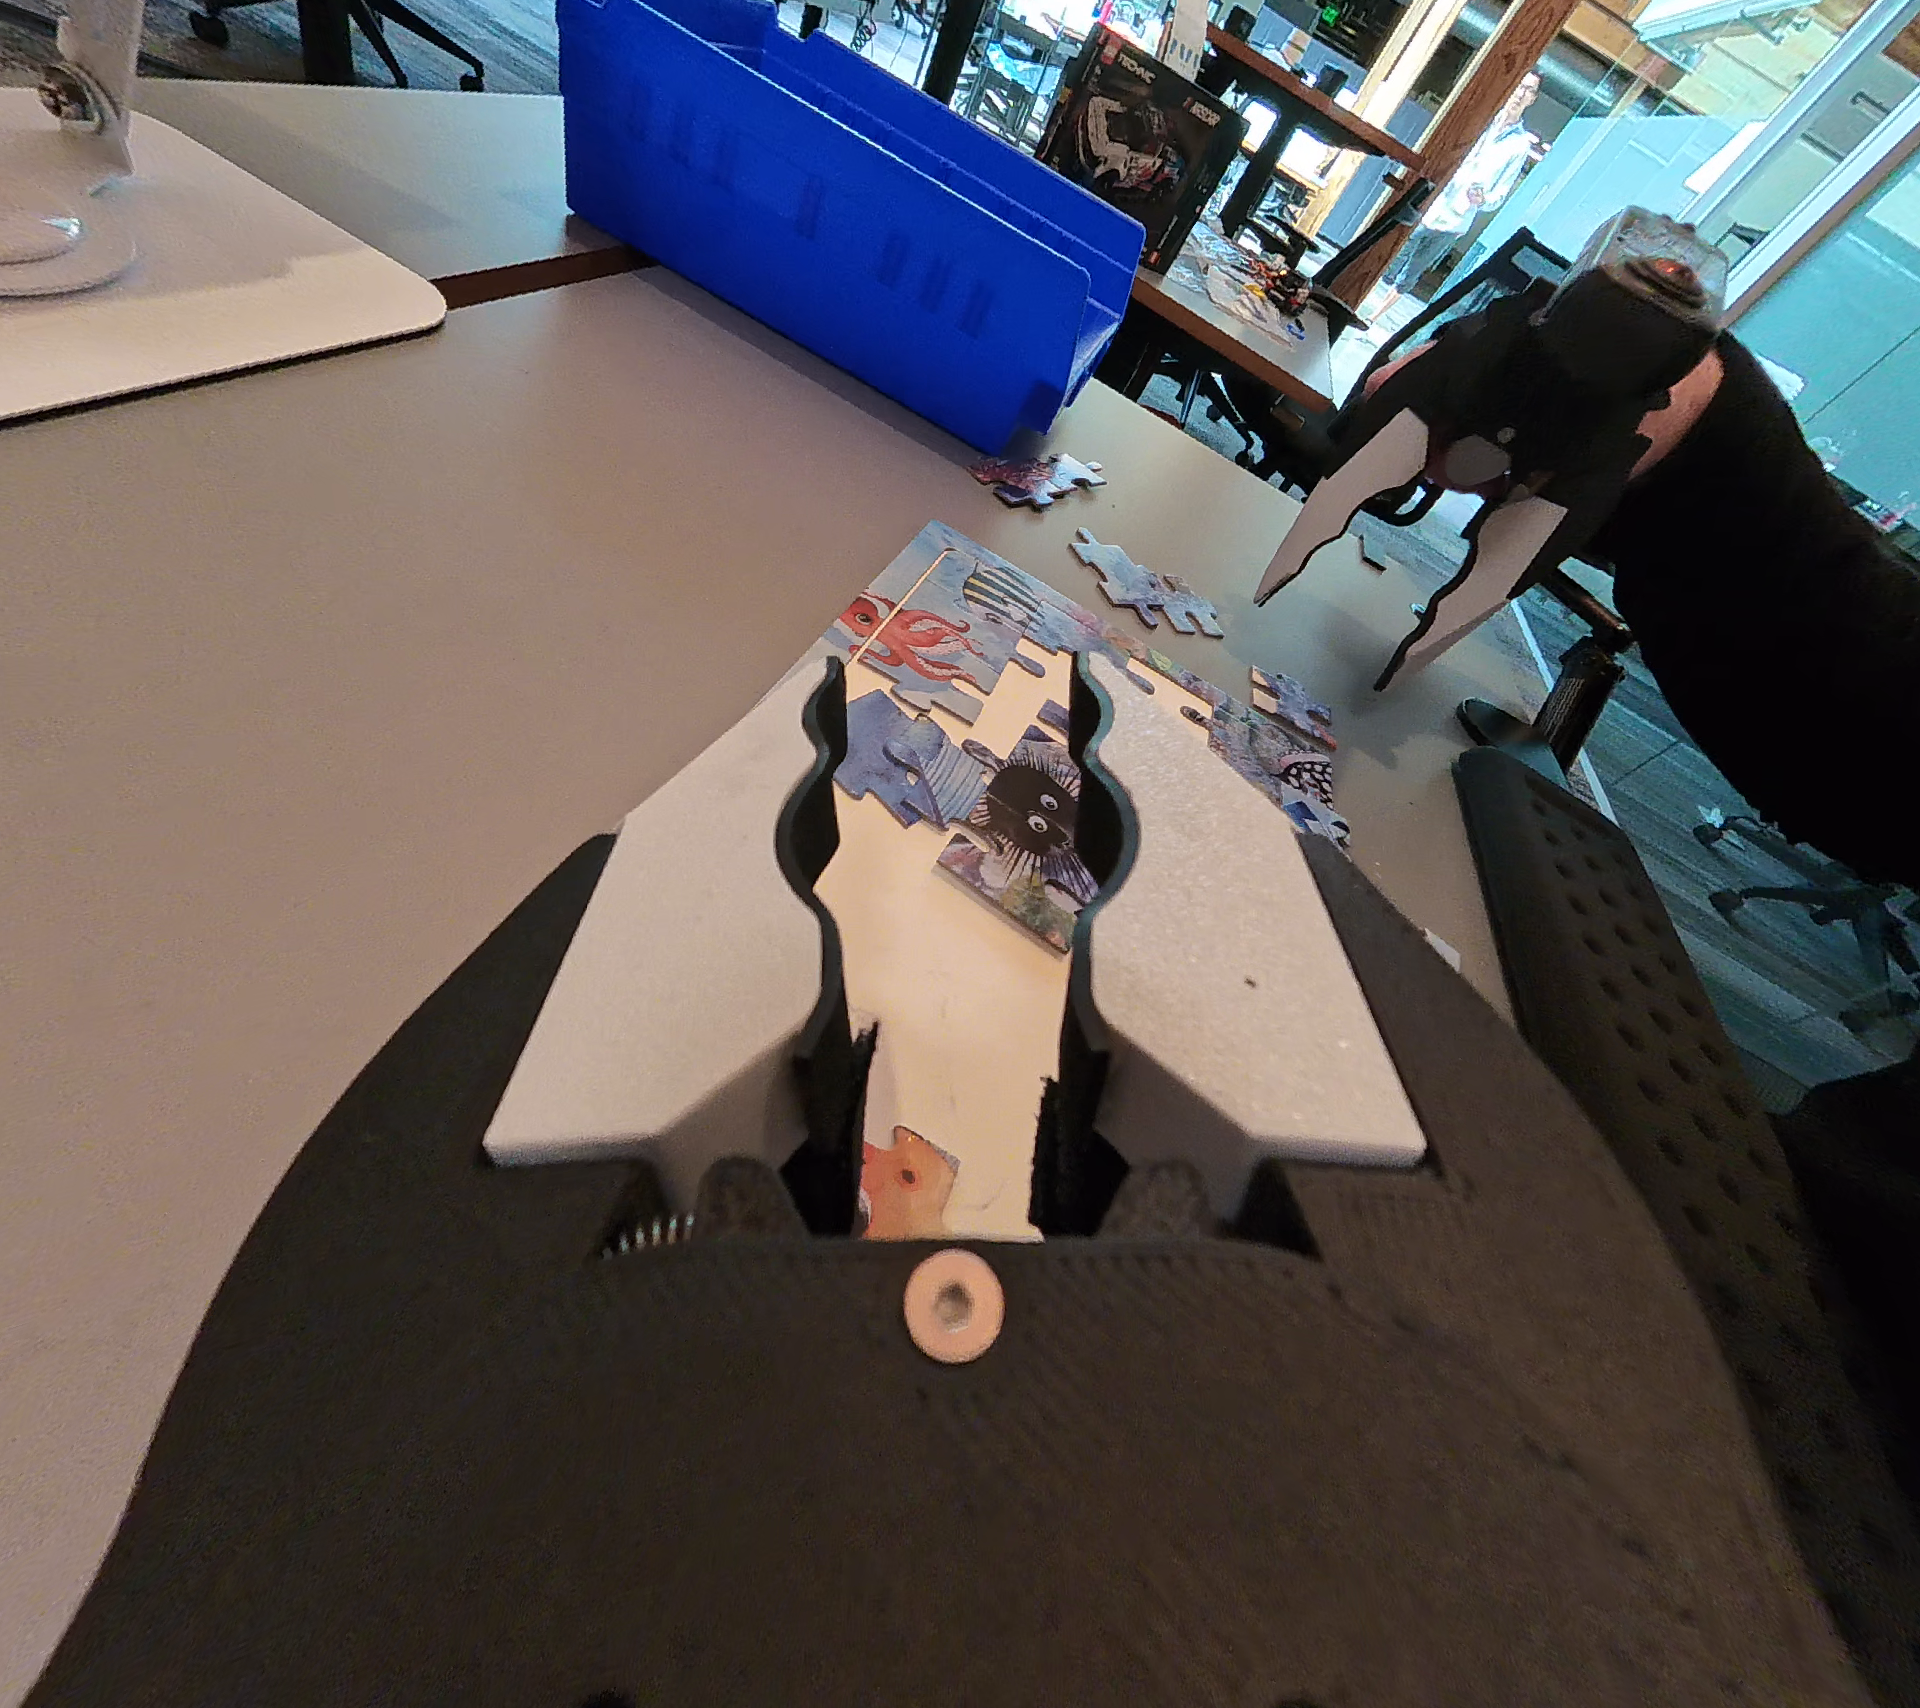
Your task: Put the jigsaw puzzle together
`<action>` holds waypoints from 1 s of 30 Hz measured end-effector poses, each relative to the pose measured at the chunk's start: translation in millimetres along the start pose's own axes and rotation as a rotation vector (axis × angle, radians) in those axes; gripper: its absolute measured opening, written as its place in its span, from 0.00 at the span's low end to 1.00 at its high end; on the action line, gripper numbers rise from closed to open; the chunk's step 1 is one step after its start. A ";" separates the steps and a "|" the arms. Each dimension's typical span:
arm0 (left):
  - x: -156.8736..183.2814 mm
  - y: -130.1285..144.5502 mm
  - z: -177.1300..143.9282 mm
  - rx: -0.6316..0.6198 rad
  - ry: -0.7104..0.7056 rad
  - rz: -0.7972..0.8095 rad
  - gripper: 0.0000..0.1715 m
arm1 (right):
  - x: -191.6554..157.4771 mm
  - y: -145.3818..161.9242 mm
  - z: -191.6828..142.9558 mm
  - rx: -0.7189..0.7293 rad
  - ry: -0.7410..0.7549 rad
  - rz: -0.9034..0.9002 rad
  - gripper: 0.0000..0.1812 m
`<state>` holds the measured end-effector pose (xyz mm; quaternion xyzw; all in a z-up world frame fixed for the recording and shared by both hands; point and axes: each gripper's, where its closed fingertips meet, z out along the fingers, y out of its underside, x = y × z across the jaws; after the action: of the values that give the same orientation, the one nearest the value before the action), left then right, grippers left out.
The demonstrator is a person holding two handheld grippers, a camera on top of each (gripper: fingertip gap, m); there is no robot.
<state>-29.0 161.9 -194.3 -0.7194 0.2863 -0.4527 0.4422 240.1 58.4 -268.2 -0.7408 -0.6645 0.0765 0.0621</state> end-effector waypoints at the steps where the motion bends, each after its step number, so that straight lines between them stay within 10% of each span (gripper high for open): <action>1: 0.1 0.4 0.2 -0.002 0.000 0.001 0.24 | 0.3 -0.6 -0.5 0.001 0.002 -0.002 0.37; 21: -4.7 -2.8 -3.5 -0.007 -0.025 0.031 0.24 | 12.8 -24.6 -10.5 0.028 0.075 -0.051 0.34; 30: -11.2 25.2 2.4 -0.184 -0.111 0.235 0.23 | 39.0 -118.0 11.6 0.235 0.132 -0.056 0.32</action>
<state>-31.9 160.7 -221.8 -0.7422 0.3842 -0.3292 0.4394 126.9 110.0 -257.9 -0.7130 -0.6657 0.1032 0.1943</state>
